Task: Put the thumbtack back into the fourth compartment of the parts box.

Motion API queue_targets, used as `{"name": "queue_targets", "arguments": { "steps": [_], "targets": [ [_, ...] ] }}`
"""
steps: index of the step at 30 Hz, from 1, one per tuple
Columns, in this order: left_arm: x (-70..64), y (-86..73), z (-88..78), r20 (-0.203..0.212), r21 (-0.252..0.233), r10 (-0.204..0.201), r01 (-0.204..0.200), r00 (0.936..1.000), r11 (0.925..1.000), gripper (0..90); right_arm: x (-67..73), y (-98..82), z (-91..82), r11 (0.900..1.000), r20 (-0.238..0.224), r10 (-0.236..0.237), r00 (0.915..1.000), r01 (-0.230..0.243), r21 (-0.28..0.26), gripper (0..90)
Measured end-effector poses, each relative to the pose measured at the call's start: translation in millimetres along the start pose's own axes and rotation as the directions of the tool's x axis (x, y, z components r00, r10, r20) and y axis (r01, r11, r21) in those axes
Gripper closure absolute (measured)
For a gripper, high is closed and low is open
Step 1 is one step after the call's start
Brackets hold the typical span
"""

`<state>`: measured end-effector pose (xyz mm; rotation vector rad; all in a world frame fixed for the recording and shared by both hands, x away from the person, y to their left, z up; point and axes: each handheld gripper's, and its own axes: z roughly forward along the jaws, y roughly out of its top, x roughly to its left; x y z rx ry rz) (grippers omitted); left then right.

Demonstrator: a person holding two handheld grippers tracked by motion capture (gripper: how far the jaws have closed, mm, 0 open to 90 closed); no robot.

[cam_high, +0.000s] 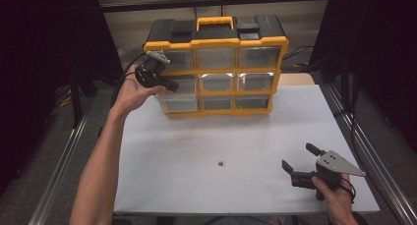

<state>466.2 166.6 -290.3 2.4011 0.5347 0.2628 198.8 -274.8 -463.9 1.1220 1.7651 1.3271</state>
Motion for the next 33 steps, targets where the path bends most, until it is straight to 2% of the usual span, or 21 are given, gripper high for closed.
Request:
{"name": "queue_targets", "arguments": {
  "steps": [2,6,8,11,12,13,14,15,17,18,19,20,21,22,23,24,26,27,29,30,33],
  "targets": [
    [1.4,1.7,5.0,-0.002,0.060,0.023,-0.023,0.9997,0.9979,85.9,-0.2,0.0,0.1,1.000,-0.002,-0.001,1.0000,0.001,0.000,1.3],
    [2.1,3.7,10.2,0.004,0.081,-0.005,0.004,1.0000,0.9967,85.9,-0.2,-0.2,0.1,1.000,-0.005,-0.002,1.0000,0.002,0.001,1.3],
    [3.9,4.9,10.7,0.012,0.115,0.007,-0.009,0.9999,0.9934,85.9,-0.2,-0.2,0.0,1.000,-0.006,0.000,1.0000,0.000,0.001,1.3],
    [3.7,5.5,12.7,0.025,0.128,-0.007,0.004,0.9997,0.9918,85.8,-0.1,-0.2,-0.1,1.000,-0.005,0.001,1.0000,-0.001,0.002,1.3],
    [6.3,6.4,12.2,0.030,0.162,0.033,-0.038,0.9990,0.9861,85.8,-0.1,-0.1,-0.1,1.000,-0.007,-0.001,1.0000,0.001,0.000,1.3],
    [3.7,5.9,14.3,0.022,0.149,-0.010,0.006,0.9997,0.9889,85.8,-0.1,-0.1,0.0,1.000,-0.007,-0.002,1.0000,0.002,0.000,1.3],
    [3.2,5.9,15.2,0.022,0.156,-0.020,0.016,0.9996,0.9876,85.8,-0.1,-0.2,0.2,1.000,-0.008,-0.002,1.0000,0.002,0.002,1.3],
    [5.3,6.7,15.6,0.030,0.177,0.003,-0.008,0.9996,0.9841,85.7,-0.1,-0.2,0.2,1.000,-0.007,-0.002,1.0000,0.002,0.003,1.3],
    [5.2,7.2,17.5,0.006,0.177,-0.016,0.015,0.9999,0.9841,85.7,-0.1,-0.2,0.3,1.000,-0.009,-0.003,1.0000,0.003,0.002,1.3],
    [6.1,7.4,19.3,0.020,0.192,-0.018,0.014,0.9996,0.9812,85.7,0.0,-0.2,0.2,1.000,-0.008,-0.003,1.0000,0.003,0.001,1.2],
    [6.0,7.5,21.1,0.011,0.199,-0.023,0.020,0.9997,0.9799,85.7,-0.1,-0.2,0.2,1.000,-0.006,-0.002,1.0000,0.002,0.000,1.3],
    [9.4,8.8,20.4,0.020,0.234,0.015,-0.020,0.9997,0.9720,85.7,-0.1,-0.2,0.1,1.000,-0.006,0.000,1.0000,0.000,0.002,1.3],
    [6.4,7.7,23.1,0.017,0.206,-0.044,0.039,0.9989,0.9777,85.7,-0.1,-0.2,0.2,1.000,-0.007,0.000,1.0000,0.000,0.002,1.3],
    [10.4,9.1,22.0,0.034,0.242,0.013,-0.020,0.9994,0.9702,85.7,-0.1,-0.2,0.0,1.000,-0.007,0.001,1.0000,-0.001,0.002,1.3],
    [10.5,9.6,23.4,0.036,0.239,0.014,-0.022,0.9993,0.9707,85.7,-0.1,-0.2,0.1,1.000,-0.007,0.000,1.0000,0.000,0.001,1.3],
    [8.1,8.9,24.9,0.026,0.226,-0.021,0.014,0.9995,0.9739,85.6,-0.3,-0.2,0.1,1.000,-0.008,-0.001,1.0000,0.001,0.001,1.2],
    [8.3,9.1,25.6,0.035,0.229,-0.028,0.019,0.9990,0.9733,85.5,-0.2,-0.3,0.4,1.000,-0.006,0.000,1.0000,0.000,0.000,1.2],
    [9.5,9.6,25.4,0.035,0.250,-0.004,-0.005,0.9994,0.9682,85.5,-0.4,-0.3,0.6,1.000,-0.005,-0.002,1.0000,0.002,-0.001,1.2],
    [8.2,9.0,26.8,0.033,0.254,-0.025,0.016,0.9991,0.9672,85.4,-0.1,-0.3,0.5,1.000,-0.006,0.001,1.0000,-0.001,0.000,1.2],
    [9.5,9.6,26.4,0.038,0.265,-0.001,-0.009,0.9993,0.9642,85.3,0.0,-0.3,0.6,1.000,-0.008,0.001,1.0000,-0.001,-0.001,1.2],
    [8.3,8.7,28.5,0.025,0.231,-0.039,0.032,0.9989,0.9723,85.2,-0.1,-0.3,0.5,1.000,-0.007,0.000,1.0000,0.000,0.000,1.2]
  ]
}}
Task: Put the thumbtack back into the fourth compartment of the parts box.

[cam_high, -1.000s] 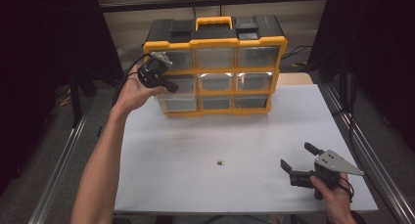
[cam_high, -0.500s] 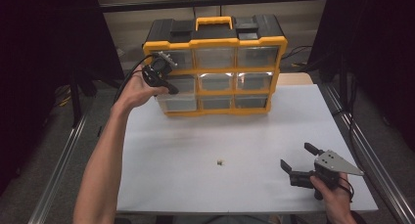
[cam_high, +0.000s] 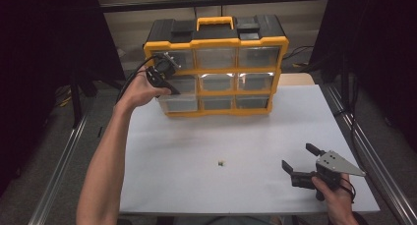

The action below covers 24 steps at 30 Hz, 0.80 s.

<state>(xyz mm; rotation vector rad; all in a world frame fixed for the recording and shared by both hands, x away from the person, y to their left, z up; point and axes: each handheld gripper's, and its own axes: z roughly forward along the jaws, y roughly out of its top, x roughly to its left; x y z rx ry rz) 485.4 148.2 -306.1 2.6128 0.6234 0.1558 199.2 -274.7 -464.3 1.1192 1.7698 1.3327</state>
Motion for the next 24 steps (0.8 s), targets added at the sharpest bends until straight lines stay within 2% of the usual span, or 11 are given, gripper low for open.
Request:
{"name": "queue_targets", "arguments": {
  "steps": [2,3,5,6,7,9,13,15,17,22,24],
  "targets": [
    [-0.3,-0.4,-0.3,0.003,0.006,0.004,-0.004,1.0000,1.0000,84.9,0.0,0.0,0.0,1.000,0.001,0.000,1.0000,0.000,0.000,1.2],
    [2.4,-0.1,-2.6,0.000,0.030,0.051,-0.051,0.9987,0.9982,83.6,-0.1,0.1,-0.4,1.000,-0.002,0.001,1.0000,-0.001,0.002,1.3],
    [0.1,-1.0,-1.7,0.000,-0.012,0.008,-0.008,1.0000,0.9999,81.3,-0.3,0.0,0.0,1.000,0.000,-0.001,1.0000,0.001,0.000,1.2],
    [0.7,-0.7,-2.7,-0.001,-0.004,0.022,-0.022,0.9998,0.9998,80.7,-0.4,0.0,0.0,1.000,0.000,0.000,1.0000,0.000,0.000,1.2],
    [-1.5,-0.9,-2.5,-0.006,-0.022,0.000,0.000,1.0000,0.9998,79.1,-0.3,0.0,0.0,1.000,0.001,-0.001,1.0000,0.001,0.000,1.2],
    [-0.7,-0.7,-5.5,-0.004,-0.022,0.020,-0.020,0.9998,0.9996,77.6,-0.1,0.1,-0.7,1.000,0.001,0.003,1.0000,-0.003,0.002,1.2],
    [-4.0,-2.3,-10.4,-0.031,-0.084,-0.008,0.005,0.9995,0.9965,70.8,-0.5,0.1,-0.6,1.000,0.000,0.000,1.0000,0.000,-0.001,1.2],
    [-4.6,-3.2,-14.9,-0.049,-0.081,0.025,-0.029,0.9985,0.9963,65.3,-0.2,0.0,-0.8,1.000,0.000,0.001,1.0000,-0.001,0.002,1.2],
    [-11.1,-4.0,-16.3,-0.077,-0.123,-0.008,-0.002,0.9970,0.9924,59.2,-0.4,-0.1,0.0,1.000,0.001,-0.003,1.0000,0.003,0.002,1.2],
    [-14.0,-9.7,-26.7,-0.111,-0.207,-0.015,-0.009,0.9937,0.9782,45.9,0.0,0.1,-0.3,1.000,-0.002,-0.004,1.0000,0.004,0.004,1.3],
    [-13.9,-13.5,-29.4,-0.118,-0.252,-0.028,-0.003,0.9926,0.9676,41.1,0.0,0.0,-0.5,1.000,-0.003,-0.008,1.0000,0.008,0.002,1.3]
  ]
}}
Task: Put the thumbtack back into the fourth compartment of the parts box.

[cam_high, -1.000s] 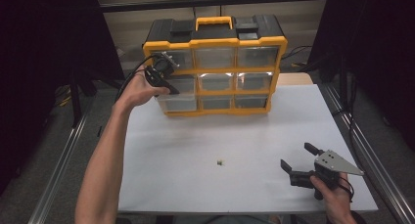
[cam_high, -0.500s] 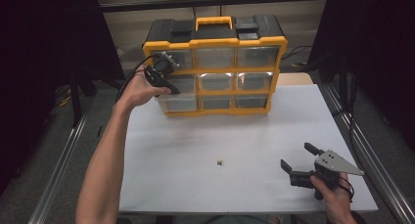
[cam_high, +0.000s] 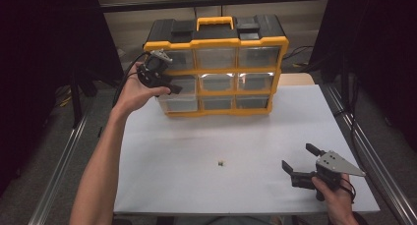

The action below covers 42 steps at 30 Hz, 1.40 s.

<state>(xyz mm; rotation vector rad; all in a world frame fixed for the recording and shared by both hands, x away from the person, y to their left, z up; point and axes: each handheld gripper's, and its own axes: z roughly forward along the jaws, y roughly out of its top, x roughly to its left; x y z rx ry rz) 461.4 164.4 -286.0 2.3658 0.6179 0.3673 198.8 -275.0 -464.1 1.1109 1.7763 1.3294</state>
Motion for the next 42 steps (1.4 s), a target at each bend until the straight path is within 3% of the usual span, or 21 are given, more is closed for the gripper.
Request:
{"name": "queue_targets", "arguments": {
  "steps": [5,6,7,8,10,12,14,15,19,21,24,25,26,30,31,34,35,38,40,41,42],
  "targets": [
    [-1.4,-5.5,-6.6,-0.009,-0.094,-0.045,0.044,0.9989,0.9946,24.4,-0.1,0.0,0.7,1.000,0.003,0.006,1.0000,-0.006,0.001,1.3],
    [-1.1,-6.3,-9.2,-0.019,-0.092,-0.029,0.027,0.9994,0.9954,20.8,0.0,0.0,0.8,1.000,0.002,0.006,1.0000,-0.006,0.000,1.2],
    [-2.3,-7.5,-10.1,-0.011,-0.105,-0.050,0.048,0.9987,0.9933,16.2,-0.1,0.0,0.2,1.000,0.002,0.006,1.0000,-0.006,0.002,1.2],
    [-1.8,-8.6,-12.3,0.001,-0.097,-0.036,0.036,0.9993,0.9946,15.3,-0.2,0.0,0.2,1.000,0.004,0.005,1.0000,-0.005,0.001,1.2],
    [-5.2,-11.0,-14.7,-0.016,-0.125,-0.044,0.042,0.9989,0.9913,13.7,-0.3,0.0,0.0,1.000,0.008,0.007,0.9999,-0.008,0.002,1.2],
    [-8.1,-13.1,-17.9,-0.032,-0.145,-0.077,0.072,0.9965,0.9868,8.1,-0.1,0.0,0.3,1.000,0.002,0.005,1.0000,-0.005,0.002,1.2],
    [-9.0,-16.1,-23.7,-0.039,-0.168,-0.084,0.076,0.9957,0.9829,6.4,0.1,0.0,0.4,1.000,0.000,0.001,1.0000,-0.001,0.001,1.2],
    [-10.0,-17.5,-25.6,-0.038,-0.199,-0.105,0.096,0.9938,0.9753,6.3,0.0,0.0,0.3,1.000,0.001,0.002,1.0000,-0.002,0.002,1.2],
    [-15.3,-24.7,-33.3,-0.036,-0.250,-0.121,0.109,0.9920,0.9620,4.7,0.0,0.0,0.4,1.000,0.003,0.004,1.0000,-0.004,0.003,1.2],
    [-18.2,-27.2,-35.9,-0.047,-0.255,-0.115,0.099,0.9923,0.9619,3.6,0.0,-0.1,0.7,1.000,0.004,0.002,1.0000,-0.002,0.003,1.2],
    [-24.0,-33.4,-38.7,-0.017,-0.313,-0.130,0.118,0.9914,0.9423,3.1,0.1,-0.1,0.7,1.000,0.004,0.003,1.0000,-0.003,0.004,1.2],
    [-25.4,-35.0,-39.8,-0.019,-0.319,-0.129,0.116,0.9915,0.9405,3.4,0.0,-0.1,0.6,1.000,0.005,0.003,1.0000,-0.003,0.004,1.2],
    [-28.2,-37.4,-41.0,-0.022,-0.341,-0.131,0.116,0.9911,0.9329,3.6,-0.1,-0.1,0.6,1.000,0.005,0.002,1.0000,-0.002,0.003,1.2],
    [-39.8,-46.1,-44.2,-0.061,-0.393,-0.117,0.084,0.9913,0.9156,5.1,-0.1,-0.1,0.7,1.000,0.006,0.003,1.0000,-0.003,0.003,1.2],
    [-40.8,-47.9,-44.7,-0.063,-0.394,-0.110,0.076,0.9919,0.9158,5.7,0.2,-0.1,1.1,1.000,0.006,0.004,1.0000,-0.004,0.003,1.2],
    [-45.4,-55.5,-42.6,-0.024,-0.442,-0.121,0.098,0.9924,0.8917,5.4,0.3,-0.1,1.2,1.000,0.005,0.003,1.0000,-0.003,0.003,1.2],
    [-46.0,-56.5,-42.4,-0.027,-0.443,-0.111,0.088,0.9935,0.8922,5.3,0.1,0.0,0.9,1.000,0.005,0.002,1.0000,-0.002,0.004,1.2],
    [-53.2,-62.4,-40.3,-0.030,-0.463,-0.105,0.079,0.9940,0.8826,4.9,0.2,0.0,0.9,1.000,0.005,0.003,1.0000,-0.003,0.004,1.2],
    [-58.1,-66.8,-39.1,-0.017,-0.490,-0.115,0.092,0.9932,0.8669,5.0,0.2,-0.1,0.9,1.000,0.004,0.001,1.0000,-0.001,0.004,1.2],
    [-60.0,-69.5,-38.0,0.013,-0.490,-0.112,0.104,0.9937,0.8655,5.5,0.3,0.0,0.8,1.000,0.003,0.002,1.0000,-0.002,0.005,1.2],
    [-62.3,-71.0,-37.3,0.014,-0.488,-0.117,0.109,0.9931,0.8659,5.6,0.2,0.0,0.9,1.000,0.004,0.000,1.0000,0.000,0.003,1.1]
  ]
}}
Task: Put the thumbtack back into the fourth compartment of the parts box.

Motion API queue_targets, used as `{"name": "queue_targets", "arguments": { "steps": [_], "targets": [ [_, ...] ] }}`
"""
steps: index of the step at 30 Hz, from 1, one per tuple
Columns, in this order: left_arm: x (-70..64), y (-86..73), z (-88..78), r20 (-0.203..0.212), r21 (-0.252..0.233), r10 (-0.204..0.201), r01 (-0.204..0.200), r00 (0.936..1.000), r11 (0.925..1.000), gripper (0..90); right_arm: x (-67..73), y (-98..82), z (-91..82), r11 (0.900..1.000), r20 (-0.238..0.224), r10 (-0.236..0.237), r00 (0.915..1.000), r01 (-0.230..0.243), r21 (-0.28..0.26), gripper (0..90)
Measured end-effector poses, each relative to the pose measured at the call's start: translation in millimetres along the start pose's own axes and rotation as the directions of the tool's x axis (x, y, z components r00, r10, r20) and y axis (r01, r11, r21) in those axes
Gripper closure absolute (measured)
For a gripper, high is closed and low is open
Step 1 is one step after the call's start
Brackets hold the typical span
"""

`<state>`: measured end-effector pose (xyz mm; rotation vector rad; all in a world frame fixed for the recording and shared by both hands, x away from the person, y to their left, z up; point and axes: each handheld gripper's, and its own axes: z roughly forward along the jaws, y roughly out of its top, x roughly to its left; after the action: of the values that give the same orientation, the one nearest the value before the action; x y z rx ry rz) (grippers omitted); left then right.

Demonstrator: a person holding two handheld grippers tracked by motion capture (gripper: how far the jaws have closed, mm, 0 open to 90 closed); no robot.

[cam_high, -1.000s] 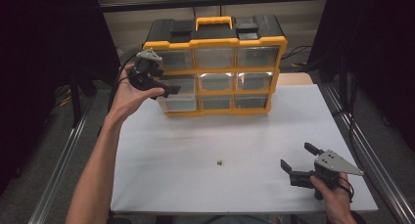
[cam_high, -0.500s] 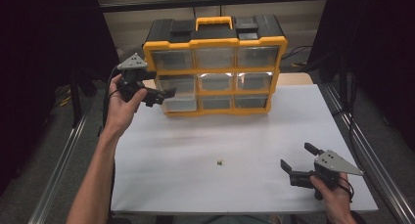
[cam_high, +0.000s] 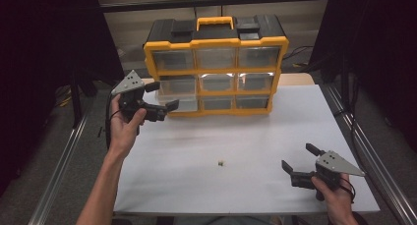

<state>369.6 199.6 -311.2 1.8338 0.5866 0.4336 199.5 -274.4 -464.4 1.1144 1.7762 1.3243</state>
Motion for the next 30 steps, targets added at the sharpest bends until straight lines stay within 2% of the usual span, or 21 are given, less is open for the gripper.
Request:
{"name": "queue_targets", "arguments": {
  "steps": [1,3,5,7,8,10,14,16,18,19,21,23,25,27,28,30],
  "targets": [
    [-1.9,-2.6,-0.3,-0.005,0.004,0.012,-0.012,0.9999,0.9999,5.7,0.0,0.0,-0.1,1.000,0.000,0.000,1.0000,0.000,0.001,1.2],
    [-6.0,-8.9,0.5,0.017,-0.021,0.009,-0.009,0.9998,0.9997,6.1,0.1,-0.1,0.4,1.000,0.001,-0.001,1.0000,0.001,-0.001,1.2],
    [-9.7,-13.6,-0.3,0.028,-0.007,0.016,-0.016,0.9995,0.9998,6.1,0.1,-0.1,0.1,1.000,-0.001,-0.003,1.0000,0.003,0.000,1.2],
    [-14.4,-18.6,-1.5,0.003,-0.001,0.025,-0.025,0.9997,0.9997,6.1,0.1,-0.1,-0.1,1.000,0.000,-0.002,1.0000,0.002,0.000,1.2],
    [-15.5,-21.8,-1.1,0.023,-0.009,0.028,-0.028,0.9993,0.9996,6.1,0.0,-0.1,0.0,1.000,0.001,-0.002,1.0000,0.002,0.000,1.2],
    [-18.6,-28.5,-0.9,0.029,-0.005,0.029,-0.029,0.9991,0.9996,5.8,0.1,-0.1,0.1,1.000,0.000,-0.003,1.0000,0.003,0.001,1.2],
    [-24.6,-42.2,5.1,0.005,0.041,0.056,-0.057,0.9984,0.9976,2.4,0.5,-0.1,0.7,1.000,0.004,0.000,1.0000,0.000,0.002,1.2],
    [-26.0,-46.9,8.3,0.010,0.077,0.066,-0.066,0.9978,0.9949,3.4,0.4,-0.1,0.8,1.000,0.003,-0.002,1.0000,0.002,-0.002,1.2],
    [-27.6,-52.5,10.3,0.012,0.085,0.058,-0.059,0.9982,0.9947,2.1,0.2,0.0,0.0,1.000,0.000,-0.003,1.0000,0.003,0.001,1.2],
    [-27.6,-54.6,10.7,0.003,0.101,0.071,-0.071,0.9974,0.9923,2.2,0.0,0.0,0.0,1.000,0.000,-0.003,1.0000,0.003,0.000,1.2],
    [-27.9,-59.8,14.4,0.025,0.095,0.065,-0.067,0.9976,0.9932,3.4,0.1,-0.1,0.4,1.000,0.001,-0.002,1.0000,0.002,-0.001,1.2],
    [-28.4,-63.0,17.7,0.028,0.100,0.068,-0.071,0.9973,0.9924,3.4,0.5,0.0,-0.2,1.000,-0.003,-0.003,1.0000,0.003,0.002,1.2],
    [-29.0,-66.7,21.8,0.064,0.095,0.046,-0.051,0.9969,0.9942,3.5,0.8,-0.1,-0.8,1.000,-0.001,-0.001,1.0000,0.001,0.000,1.2],
    [-31.1,-71.1,27.2,0.087,0.114,0.033,-0.043,0.9957,0.9926,4.2,0.4,-0.1,-0.8,1.000,-0.004,-0.001,1.0000,0.001,-0.001,1.3],
    [-31.4,-73.6,30.2,0.106,0.122,0.038,-0.051,0.9937,0.9912,4.1,0.3,-0.1,-0.7,1.000,-0.005,-0.002,1.0000,0.002,-0.001,1.3],
    [-34.1,-78.5,35.6,0.105,0.149,0.037,-0.053,0.9938,0.9875,4.0,0.6,-0.1,-0.5,1.000,-0.004,-0.002,1.0000,0.002,0.002,1.2]
  ]
}}
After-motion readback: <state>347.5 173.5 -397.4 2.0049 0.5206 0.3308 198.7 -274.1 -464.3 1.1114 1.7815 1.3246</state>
